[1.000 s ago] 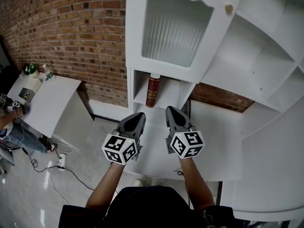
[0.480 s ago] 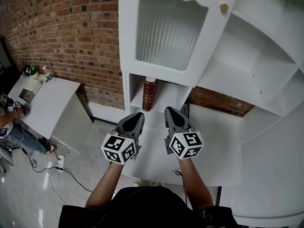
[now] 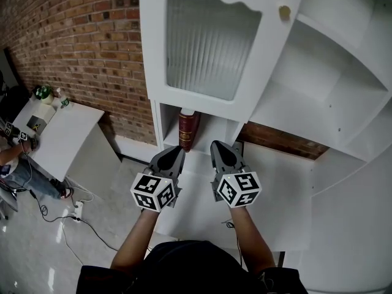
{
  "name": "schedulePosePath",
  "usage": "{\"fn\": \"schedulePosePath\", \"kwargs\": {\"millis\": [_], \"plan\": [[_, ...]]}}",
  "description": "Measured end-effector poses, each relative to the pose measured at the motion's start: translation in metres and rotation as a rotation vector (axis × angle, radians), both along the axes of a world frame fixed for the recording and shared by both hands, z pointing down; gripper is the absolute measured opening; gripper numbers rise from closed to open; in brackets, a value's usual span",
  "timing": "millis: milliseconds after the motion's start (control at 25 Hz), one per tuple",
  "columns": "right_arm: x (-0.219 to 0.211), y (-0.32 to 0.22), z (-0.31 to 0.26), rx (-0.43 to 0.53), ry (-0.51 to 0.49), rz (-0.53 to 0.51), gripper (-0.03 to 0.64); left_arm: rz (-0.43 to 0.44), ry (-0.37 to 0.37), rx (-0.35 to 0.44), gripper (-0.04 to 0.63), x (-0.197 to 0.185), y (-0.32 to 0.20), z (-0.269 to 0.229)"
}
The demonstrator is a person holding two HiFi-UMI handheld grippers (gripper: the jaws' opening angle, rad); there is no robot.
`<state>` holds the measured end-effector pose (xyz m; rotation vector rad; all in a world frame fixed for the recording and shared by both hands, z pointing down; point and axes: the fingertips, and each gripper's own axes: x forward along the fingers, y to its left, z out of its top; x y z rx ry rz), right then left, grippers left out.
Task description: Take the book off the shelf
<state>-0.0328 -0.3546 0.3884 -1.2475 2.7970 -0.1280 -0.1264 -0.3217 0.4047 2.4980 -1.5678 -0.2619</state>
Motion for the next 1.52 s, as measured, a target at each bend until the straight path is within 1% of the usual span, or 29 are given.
{"fn": "schedulePosePath", "kwargs": {"millis": [160,280,320,400,480,720,800,920,1000,1080,1320,1520], "plan": [[0.002,-0.009,0.005,-0.012,0.003,-0.017,0.018,-0.026,0.001,-0.013,0.018,0.000,-0.011,0.003],[0.003,-0.014,0.008,-0.021,0.004,-0.025,0.018,-0.062,0.003,-0.020,0.021,-0.004,-0.019,0.003],[0.003,-0.015,0.009,-0.025,0.004,-0.027,0.019,-0.073,0.008,-0.024,0.034,-0.006,-0.022,0.003],[0.005,-0.017,0.013,-0.033,0.007,-0.028,0.018,-0.087,0.024,-0.035,0.096,-0.008,-0.026,0.005],[0.008,-0.018,0.016,-0.040,0.013,-0.029,0.018,-0.100,0.029,-0.039,0.141,-0.009,-0.031,0.006],[0.020,-0.020,0.021,-0.045,0.034,-0.021,0.020,-0.154,0.021,-0.033,0.234,-0.016,-0.048,0.005],[0.026,-0.022,0.022,-0.051,0.039,-0.010,0.018,-0.162,0.015,-0.034,0.253,-0.017,-0.054,0.005],[0.036,-0.025,0.023,-0.061,0.051,0.002,0.020,-0.183,-0.019,-0.026,0.278,-0.016,-0.065,0.003],[0.042,-0.027,0.024,-0.064,0.055,0.015,0.020,-0.201,-0.063,-0.015,0.286,-0.015,-0.072,0.002],[0.049,-0.029,0.025,-0.068,0.056,0.029,0.019,-0.203,-0.086,-0.016,0.291,-0.012,-0.078,0.003],[0.061,-0.035,0.030,-0.086,0.055,0.053,0.019,-0.183,-0.095,-0.039,0.295,-0.002,-0.095,0.009],[0.068,-0.041,0.033,-0.088,0.064,0.070,0.019,-0.183,-0.108,-0.050,0.295,0.003,-0.106,0.011]]}}
